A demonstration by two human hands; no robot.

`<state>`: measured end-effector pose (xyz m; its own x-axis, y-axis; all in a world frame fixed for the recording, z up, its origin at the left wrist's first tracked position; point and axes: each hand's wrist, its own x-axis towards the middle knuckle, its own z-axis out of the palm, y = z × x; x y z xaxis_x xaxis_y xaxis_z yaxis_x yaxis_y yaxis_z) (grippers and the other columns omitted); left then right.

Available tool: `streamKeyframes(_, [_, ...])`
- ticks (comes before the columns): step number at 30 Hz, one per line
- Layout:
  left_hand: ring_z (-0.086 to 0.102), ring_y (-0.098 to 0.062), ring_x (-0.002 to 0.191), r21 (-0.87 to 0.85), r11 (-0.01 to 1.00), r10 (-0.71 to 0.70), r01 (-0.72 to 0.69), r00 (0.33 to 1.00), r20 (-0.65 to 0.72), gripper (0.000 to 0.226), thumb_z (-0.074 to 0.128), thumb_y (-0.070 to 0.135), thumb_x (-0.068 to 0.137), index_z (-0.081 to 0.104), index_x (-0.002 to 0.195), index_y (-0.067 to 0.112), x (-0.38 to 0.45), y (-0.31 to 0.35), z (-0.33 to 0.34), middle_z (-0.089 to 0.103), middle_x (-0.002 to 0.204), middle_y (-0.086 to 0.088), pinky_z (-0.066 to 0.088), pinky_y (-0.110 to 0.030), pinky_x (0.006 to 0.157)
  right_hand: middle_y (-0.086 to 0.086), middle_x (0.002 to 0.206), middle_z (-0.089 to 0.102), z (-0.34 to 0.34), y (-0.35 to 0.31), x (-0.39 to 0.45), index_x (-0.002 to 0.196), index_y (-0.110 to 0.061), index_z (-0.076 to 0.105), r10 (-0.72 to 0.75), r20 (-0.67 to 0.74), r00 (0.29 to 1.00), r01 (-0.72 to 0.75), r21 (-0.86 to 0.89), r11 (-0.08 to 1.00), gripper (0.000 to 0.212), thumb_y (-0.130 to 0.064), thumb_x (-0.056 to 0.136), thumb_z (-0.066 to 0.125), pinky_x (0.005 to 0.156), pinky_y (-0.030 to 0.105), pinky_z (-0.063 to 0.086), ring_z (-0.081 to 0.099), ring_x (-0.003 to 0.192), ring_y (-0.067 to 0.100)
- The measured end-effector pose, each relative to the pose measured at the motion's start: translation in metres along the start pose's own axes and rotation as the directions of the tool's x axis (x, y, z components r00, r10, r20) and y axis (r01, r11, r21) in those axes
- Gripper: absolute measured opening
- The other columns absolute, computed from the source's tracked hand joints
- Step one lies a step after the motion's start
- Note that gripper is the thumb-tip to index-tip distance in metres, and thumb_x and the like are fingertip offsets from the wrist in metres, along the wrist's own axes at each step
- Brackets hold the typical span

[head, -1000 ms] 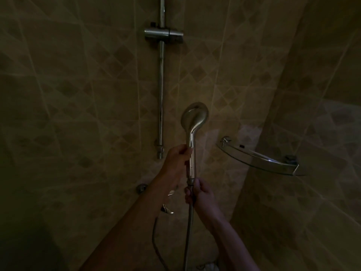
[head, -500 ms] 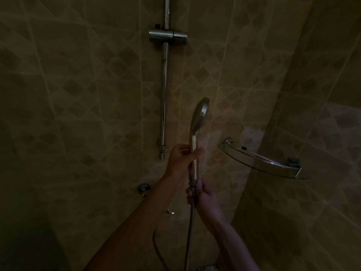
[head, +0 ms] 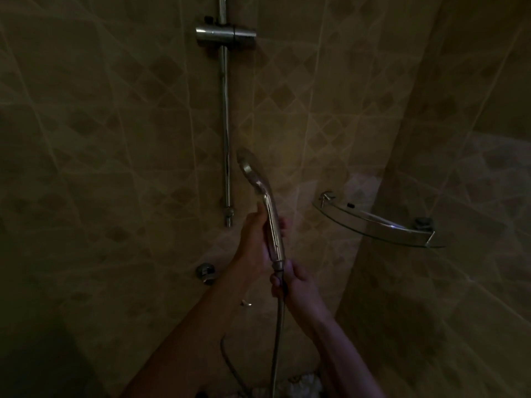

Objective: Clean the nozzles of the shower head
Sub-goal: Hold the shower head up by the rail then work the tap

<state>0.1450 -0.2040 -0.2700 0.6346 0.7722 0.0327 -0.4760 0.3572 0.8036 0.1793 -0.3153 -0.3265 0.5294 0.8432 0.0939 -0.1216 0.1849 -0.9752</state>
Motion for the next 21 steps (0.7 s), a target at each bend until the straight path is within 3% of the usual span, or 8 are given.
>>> streamKeyframes(3, [0.058,-0.007,0.057,0.157,0.984,0.09,-0.087,0.996,-0.009,0.016,0.069,0.021,0.086,0.06,0.077,0.012,0.005,-0.004,-0.008,0.059,0.063,0.003,0.048,-0.022,0.053,-0.004,0.059,0.047,0.001,0.001,0.001,0.094,-0.008,0.052,0.015,-0.016,1.0,-0.016,-0.034,0.999,0.027,-0.025,0.103,0.033,0.054,0.025,0.034,0.042,0.057,0.009])
streamKeyframes(6, [0.057,-0.005,0.056,0.283,0.955,0.091,-0.088,0.996,0.001,0.012,0.074,0.016,0.082,0.063,0.077,0.015,0.008,-0.004,-0.013,0.059,0.058,0.01,0.047,-0.021,0.054,-0.002,0.061,0.048,0.003,0.001,0.0,0.096,-0.007,0.051,0.018,-0.014,1.0,-0.019,-0.057,0.998,0.027,-0.025,0.103,0.033,0.055,0.025,0.035,0.043,0.057,0.008])
streamKeyframes(9, [0.055,-0.01,0.056,0.221,0.974,0.04,-0.04,0.999,0.004,0.009,0.068,0.011,0.087,0.065,0.079,0.01,0.008,0.0,-0.012,0.059,0.061,0.002,0.047,-0.025,0.055,-0.003,0.061,0.049,0.004,0.002,0.002,0.091,-0.01,0.054,0.036,0.003,0.999,-0.036,-0.025,0.999,0.027,-0.024,0.103,0.034,0.055,0.025,0.035,0.043,0.058,0.008])
streamKeyframes(14, [0.061,-0.016,0.058,-0.044,0.999,-0.025,0.03,0.992,0.121,0.009,0.053,0.0,0.093,0.06,0.087,0.001,0.004,0.013,-0.013,0.063,0.072,-0.009,0.058,-0.029,0.062,-0.005,0.058,0.048,0.007,0.004,0.009,0.086,-0.012,0.056,0.049,0.024,0.998,-0.051,0.061,0.997,0.029,-0.021,0.103,0.034,0.054,0.027,0.031,0.04,0.057,0.01])
streamKeyframes(18, [0.062,-0.017,0.066,-0.02,0.999,-0.03,0.033,0.99,0.141,0.012,0.057,0.01,0.094,0.063,0.09,0.0,0.004,0.018,-0.015,0.071,0.085,-0.014,0.055,-0.033,0.074,-0.005,0.057,0.048,0.012,0.003,0.014,0.084,-0.014,0.059,0.046,0.027,0.999,-0.049,0.086,0.995,0.034,-0.019,0.104,0.031,0.052,0.026,0.03,0.04,0.054,0.009])
streamKeyframes(21, [0.064,-0.014,0.067,0.031,0.999,-0.028,0.025,0.995,0.098,0.016,0.057,0.01,0.094,0.067,0.084,0.002,0.007,0.019,-0.016,0.069,0.078,-0.009,0.054,-0.027,0.07,-0.005,0.056,0.048,0.012,0.002,0.017,0.076,-0.018,0.061,0.046,0.011,0.999,-0.047,0.066,0.997,0.041,-0.02,0.104,0.031,0.052,0.026,0.03,0.04,0.054,0.009])
